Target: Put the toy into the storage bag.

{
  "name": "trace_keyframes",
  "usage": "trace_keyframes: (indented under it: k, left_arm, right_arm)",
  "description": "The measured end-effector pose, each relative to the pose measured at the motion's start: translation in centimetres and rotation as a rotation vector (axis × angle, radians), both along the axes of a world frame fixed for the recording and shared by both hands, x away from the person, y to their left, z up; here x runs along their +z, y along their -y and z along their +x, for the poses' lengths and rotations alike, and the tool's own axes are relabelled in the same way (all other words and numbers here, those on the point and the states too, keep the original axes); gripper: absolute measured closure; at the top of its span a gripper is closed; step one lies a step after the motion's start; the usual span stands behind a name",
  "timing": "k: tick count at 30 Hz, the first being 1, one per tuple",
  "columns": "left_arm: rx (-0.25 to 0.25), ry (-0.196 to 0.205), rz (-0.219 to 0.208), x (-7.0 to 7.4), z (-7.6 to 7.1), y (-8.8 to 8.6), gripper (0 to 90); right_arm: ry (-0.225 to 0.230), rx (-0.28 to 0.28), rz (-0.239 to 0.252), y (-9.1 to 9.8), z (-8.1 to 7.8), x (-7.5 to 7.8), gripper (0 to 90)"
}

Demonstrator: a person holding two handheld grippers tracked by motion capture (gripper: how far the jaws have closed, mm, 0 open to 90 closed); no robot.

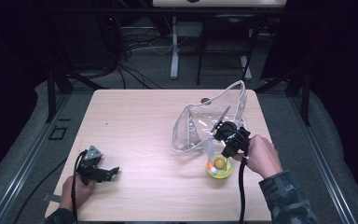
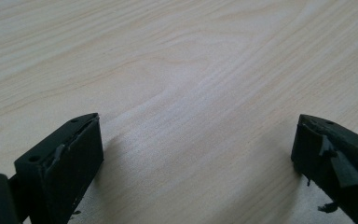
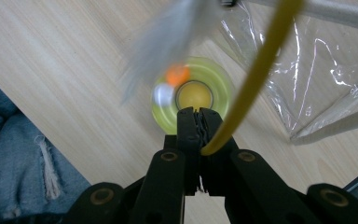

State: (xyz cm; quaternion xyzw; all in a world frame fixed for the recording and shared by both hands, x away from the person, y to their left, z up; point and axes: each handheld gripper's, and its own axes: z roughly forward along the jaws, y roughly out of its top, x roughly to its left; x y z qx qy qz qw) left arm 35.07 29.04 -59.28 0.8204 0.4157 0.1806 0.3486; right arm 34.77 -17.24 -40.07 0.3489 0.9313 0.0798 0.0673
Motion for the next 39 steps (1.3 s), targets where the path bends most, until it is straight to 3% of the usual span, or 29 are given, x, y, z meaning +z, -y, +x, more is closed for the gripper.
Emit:
trace_keyframes:
  k: [8,17,21,39]
  left_arm:
    - [-0.001,-0.001,-0.001,0.0,0.0,0.0,2.3]
    - [-0.001,-0.001,-0.001,0.0,0.0,0.0,2.3]
    - [-0.001,-0.001,-0.001,0.0,0.0,0.0,2.3]
    - [-0.001,-0.001,-0.001,0.0,0.0,0.0,2.2]
  right_arm:
    - [0.008,-0.017,0.052,0.8,-0.3,1.1,87.3]
    - [0.006,-0.048,0.056,3.0,-1.0,2.7,87.2]
    - [-0.007,-0.080,0.079,4.2,-1.1,2.7,87.2]
    - [-0.037,-0.204,0.055,9.3,-1.4,2.1,86.9]
